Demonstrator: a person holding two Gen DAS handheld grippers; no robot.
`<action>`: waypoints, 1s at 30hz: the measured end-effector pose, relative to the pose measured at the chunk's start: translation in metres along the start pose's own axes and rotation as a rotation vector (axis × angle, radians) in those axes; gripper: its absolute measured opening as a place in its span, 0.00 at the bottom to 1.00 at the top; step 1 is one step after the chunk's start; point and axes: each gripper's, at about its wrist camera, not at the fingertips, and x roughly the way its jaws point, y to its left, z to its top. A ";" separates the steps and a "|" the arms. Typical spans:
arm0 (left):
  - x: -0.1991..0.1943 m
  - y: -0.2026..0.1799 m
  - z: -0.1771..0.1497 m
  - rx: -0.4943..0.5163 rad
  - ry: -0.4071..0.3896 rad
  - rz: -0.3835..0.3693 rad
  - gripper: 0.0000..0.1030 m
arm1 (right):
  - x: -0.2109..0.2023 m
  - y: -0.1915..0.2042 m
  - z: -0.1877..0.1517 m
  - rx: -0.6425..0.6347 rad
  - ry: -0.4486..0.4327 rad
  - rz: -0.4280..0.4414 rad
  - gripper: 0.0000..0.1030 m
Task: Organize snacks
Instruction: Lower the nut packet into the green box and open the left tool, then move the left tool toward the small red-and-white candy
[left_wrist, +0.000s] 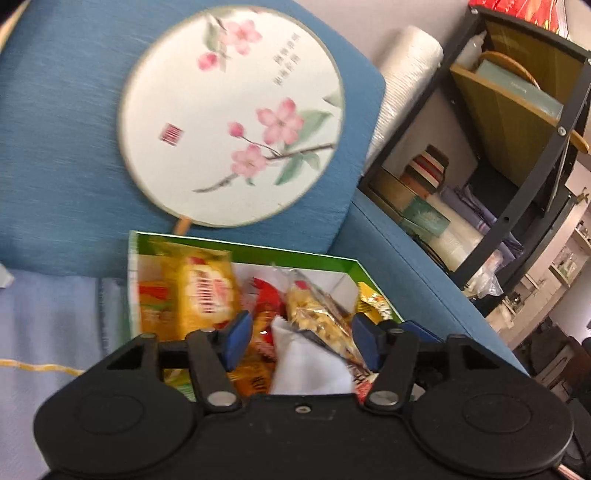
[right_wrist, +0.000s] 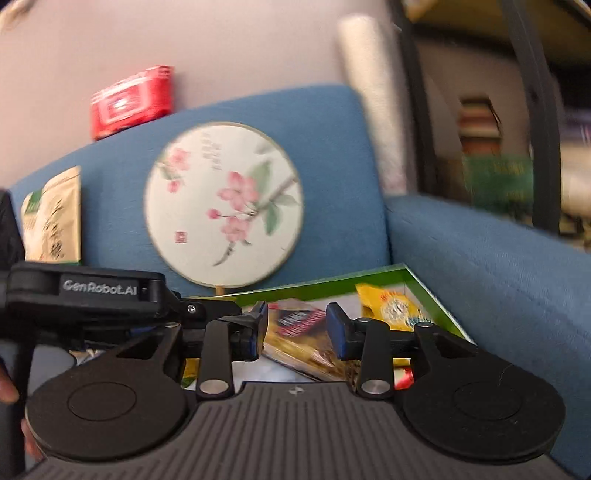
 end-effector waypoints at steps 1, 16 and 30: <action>-0.004 0.003 0.000 -0.001 -0.002 0.012 0.58 | 0.004 0.002 -0.002 -0.002 0.023 0.027 0.54; -0.098 0.087 -0.021 -0.138 -0.147 0.375 1.00 | 0.001 0.022 -0.009 0.096 0.044 0.135 0.99; -0.040 0.144 0.024 -0.252 -0.191 0.581 0.99 | 0.006 0.049 -0.017 0.064 0.104 0.211 0.99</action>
